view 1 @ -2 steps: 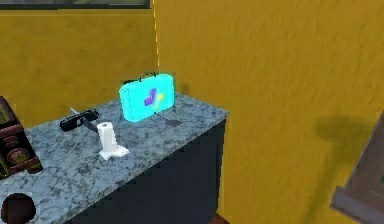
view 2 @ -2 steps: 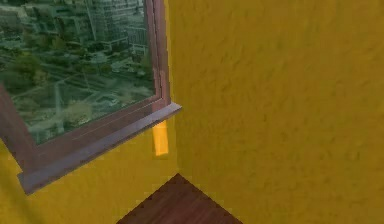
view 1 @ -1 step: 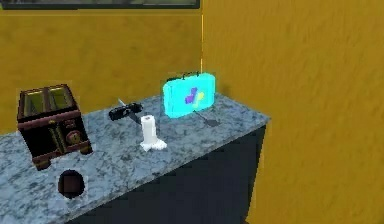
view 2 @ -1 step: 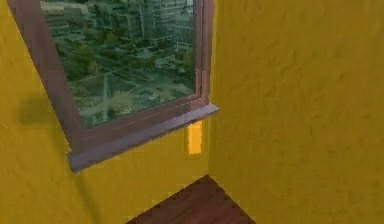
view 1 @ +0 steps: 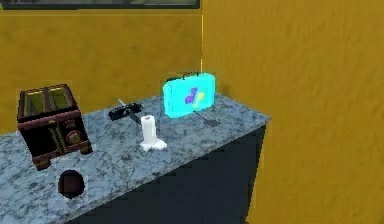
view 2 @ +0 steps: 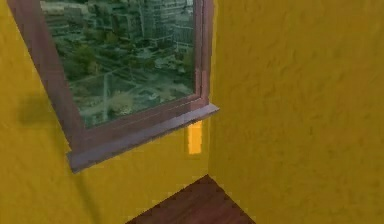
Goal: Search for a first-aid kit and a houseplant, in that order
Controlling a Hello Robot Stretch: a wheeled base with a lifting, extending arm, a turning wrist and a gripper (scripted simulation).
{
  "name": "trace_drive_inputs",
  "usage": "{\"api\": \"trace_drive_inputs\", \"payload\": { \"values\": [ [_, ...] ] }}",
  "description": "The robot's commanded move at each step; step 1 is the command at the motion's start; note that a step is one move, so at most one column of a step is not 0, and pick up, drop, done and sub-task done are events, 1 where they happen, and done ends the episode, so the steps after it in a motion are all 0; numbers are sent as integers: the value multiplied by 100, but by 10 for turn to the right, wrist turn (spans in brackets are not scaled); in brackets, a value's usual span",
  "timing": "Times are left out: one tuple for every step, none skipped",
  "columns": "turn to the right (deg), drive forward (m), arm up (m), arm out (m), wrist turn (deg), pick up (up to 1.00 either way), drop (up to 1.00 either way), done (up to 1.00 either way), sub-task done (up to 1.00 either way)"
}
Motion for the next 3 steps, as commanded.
{"api": "trace_drive_inputs", "payload": {
  "values": [
    [-450, 0, 0, 0, 0, 0, 0, 0, 0],
    [-450, 0, 0, 0, 0, 0, 0, 0, 0],
    [-390, 0, 0, 0, 0, 0, 0, 0, 0]
  ]
}}
